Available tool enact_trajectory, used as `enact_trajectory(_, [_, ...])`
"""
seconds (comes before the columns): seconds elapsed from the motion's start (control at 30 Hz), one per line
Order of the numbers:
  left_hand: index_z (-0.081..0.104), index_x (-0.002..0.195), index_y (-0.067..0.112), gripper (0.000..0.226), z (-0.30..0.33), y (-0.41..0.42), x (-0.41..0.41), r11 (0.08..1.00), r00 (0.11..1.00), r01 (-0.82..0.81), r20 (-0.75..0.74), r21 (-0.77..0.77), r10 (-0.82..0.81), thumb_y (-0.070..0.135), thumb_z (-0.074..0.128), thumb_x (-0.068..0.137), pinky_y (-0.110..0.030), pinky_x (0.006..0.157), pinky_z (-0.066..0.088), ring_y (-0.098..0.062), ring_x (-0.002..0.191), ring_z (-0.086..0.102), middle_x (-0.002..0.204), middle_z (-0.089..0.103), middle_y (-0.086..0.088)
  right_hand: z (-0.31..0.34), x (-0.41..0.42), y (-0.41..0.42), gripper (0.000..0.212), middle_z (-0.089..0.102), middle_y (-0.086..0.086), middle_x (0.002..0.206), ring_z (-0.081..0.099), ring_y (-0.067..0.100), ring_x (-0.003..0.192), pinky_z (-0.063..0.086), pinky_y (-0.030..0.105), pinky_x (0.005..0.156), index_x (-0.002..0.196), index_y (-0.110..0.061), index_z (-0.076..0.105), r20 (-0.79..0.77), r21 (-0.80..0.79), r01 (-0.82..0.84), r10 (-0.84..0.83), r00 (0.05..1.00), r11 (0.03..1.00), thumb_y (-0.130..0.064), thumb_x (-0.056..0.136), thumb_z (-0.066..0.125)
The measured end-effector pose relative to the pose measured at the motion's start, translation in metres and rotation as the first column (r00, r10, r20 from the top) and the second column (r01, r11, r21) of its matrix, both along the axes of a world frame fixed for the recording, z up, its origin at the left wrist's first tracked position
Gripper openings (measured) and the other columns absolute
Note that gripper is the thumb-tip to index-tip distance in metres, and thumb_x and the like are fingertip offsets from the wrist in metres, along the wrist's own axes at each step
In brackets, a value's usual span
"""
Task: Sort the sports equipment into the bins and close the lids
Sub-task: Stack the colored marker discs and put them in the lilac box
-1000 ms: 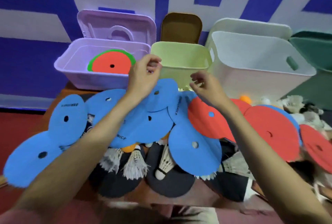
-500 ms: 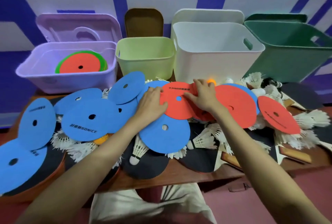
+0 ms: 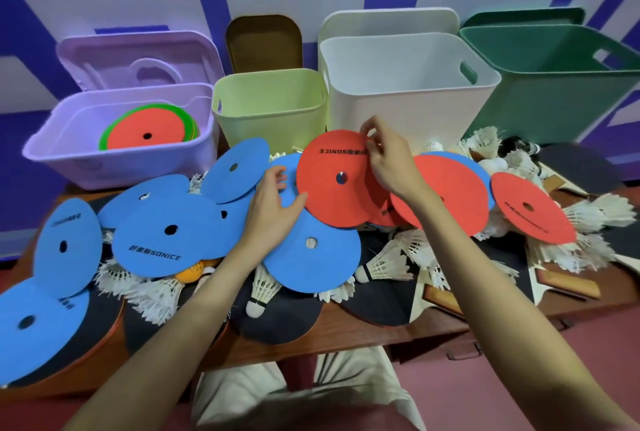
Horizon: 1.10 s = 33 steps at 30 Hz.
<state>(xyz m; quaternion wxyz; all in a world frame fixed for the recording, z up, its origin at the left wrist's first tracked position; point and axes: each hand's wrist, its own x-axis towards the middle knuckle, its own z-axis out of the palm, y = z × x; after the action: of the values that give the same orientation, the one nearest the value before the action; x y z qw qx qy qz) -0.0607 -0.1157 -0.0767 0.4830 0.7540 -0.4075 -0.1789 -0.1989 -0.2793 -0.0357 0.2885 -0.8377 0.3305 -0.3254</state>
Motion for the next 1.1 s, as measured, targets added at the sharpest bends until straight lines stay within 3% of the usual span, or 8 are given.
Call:
enact_trajectory(0.17, [0.051, 0.123, 0.011, 0.037, 0.023, 0.003, -0.015, 0.991, 0.895, -0.042, -0.445, -0.127, -0.019, 0.025, 0.063, 0.091, -0.028, 0.083, 0.054, -0.014, 0.094, 0.064, 0.103, 0.067, -0.002, 0.009, -0.015, 0.022, 0.025, 0.045, -0.005, 0.065, 0.039, -0.002, 0.051, 0.029, 0.015, 0.052, 0.090, -0.016, 0.049, 0.399, 0.281, 0.075, -0.188, 0.898, 0.957, 0.007, 0.088, 0.041])
enact_trajectory(0.3, [0.063, 0.103, 0.007, 0.017, 0.034, 0.003, -0.032, 0.977, 0.636, 0.040, -0.749, -0.209, -0.186, 0.020, 0.054, 0.095, -0.030, 0.079, 0.056, -0.015, 0.087, 0.067, 0.094, 0.072, -0.004, -0.005, -0.022, 0.044, 0.020, 0.049, -0.003, 0.070, 0.043, -0.006, 0.050, 0.032, 0.015, 0.052, 0.095, -0.014, 0.047, 0.396, 0.507, 0.106, -0.340, 0.853, 0.856, 0.004, 0.092, 0.040])
enact_trajectory(0.47, [0.062, 0.102, 0.013, 0.011, 0.033, 0.004, -0.050, 0.983, 0.688, 0.002, -0.713, -0.182, -0.133, 0.013, 0.053, 0.096, -0.031, 0.050, 0.045, -0.023, 0.086, 0.064, 0.098, 0.070, -0.007, -0.018, -0.047, 0.050, 0.016, 0.055, 0.000, 0.075, 0.052, 0.004, 0.061, 0.039, 0.019, 0.055, 0.101, -0.012, 0.054, 0.298, 0.521, 0.144, -0.338, 0.892, 0.841, -0.002, 0.093, 0.046])
enact_trajectory(0.57, [0.062, 0.105, 0.015, 0.012, 0.034, 0.005, -0.053, 0.975, 0.686, -0.033, -0.714, -0.219, -0.137, 0.013, 0.054, 0.095, -0.024, 0.058, 0.053, -0.017, 0.091, 0.067, 0.103, 0.070, -0.006, -0.028, -0.080, 0.041, 0.021, 0.061, 0.011, 0.103, 0.058, 0.020, 0.088, 0.048, 0.033, 0.076, 0.111, -0.007, 0.055, 0.157, 0.389, 0.363, -0.449, 0.880, 0.847, -0.007, 0.090, 0.052])
enact_trajectory(0.67, [0.064, 0.101, 0.017, 0.011, 0.034, 0.003, -0.055, 0.972, 0.711, -0.054, -0.692, -0.229, -0.123, 0.014, 0.055, 0.095, -0.023, 0.069, 0.054, -0.012, 0.090, 0.068, 0.099, 0.072, -0.002, -0.037, -0.110, 0.040, 0.036, 0.050, 0.021, 0.121, 0.045, 0.034, 0.113, 0.035, 0.041, 0.100, 0.119, -0.005, 0.049, -0.074, 0.238, 0.646, -0.649, 0.757, 0.726, -0.015, 0.086, 0.057])
enact_trajectory(0.8, [0.065, 0.099, 0.018, 0.010, 0.032, -0.003, -0.060, 0.973, 0.721, -0.076, -0.686, -0.219, -0.098, 0.015, 0.056, 0.095, -0.026, 0.076, 0.055, -0.011, 0.089, 0.069, 0.096, 0.073, 0.000, -0.041, -0.124, 0.047, 0.054, 0.035, 0.026, 0.131, 0.032, 0.042, 0.121, 0.028, 0.045, 0.100, 0.126, 0.000, 0.040, -0.292, 0.077, 0.799, -0.753, 0.590, 0.596, -0.027, 0.084, 0.062])
enact_trajectory(0.93, [0.066, 0.101, 0.017, 0.011, 0.030, -0.006, -0.064, 0.975, 0.723, -0.100, -0.688, -0.198, -0.066, 0.019, 0.056, 0.096, -0.033, 0.081, 0.052, -0.016, 0.094, 0.068, 0.102, 0.072, -0.005, -0.045, -0.129, 0.044, 0.058, 0.043, 0.027, 0.127, 0.039, 0.043, 0.120, 0.033, 0.046, 0.098, 0.126, 0.005, 0.037, -0.295, 0.204, 0.764, -0.706, 0.644, 0.612, -0.032, 0.088, 0.061])
enact_trajectory(1.1, [0.066, 0.094, 0.026, 0.012, 0.027, -0.006, -0.058, 0.969, 0.763, -0.158, -0.647, -0.188, -0.002, 0.026, 0.054, 0.097, -0.037, 0.086, 0.050, -0.016, 0.095, 0.067, 0.099, 0.072, 0.001, -0.036, -0.131, 0.048, 0.035, 0.053, 0.014, 0.107, 0.052, 0.031, 0.106, 0.039, 0.032, 0.081, 0.118, 0.000, 0.044, -0.031, 0.386, 0.657, -0.703, 0.711, 0.647, -0.019, 0.091, 0.056])
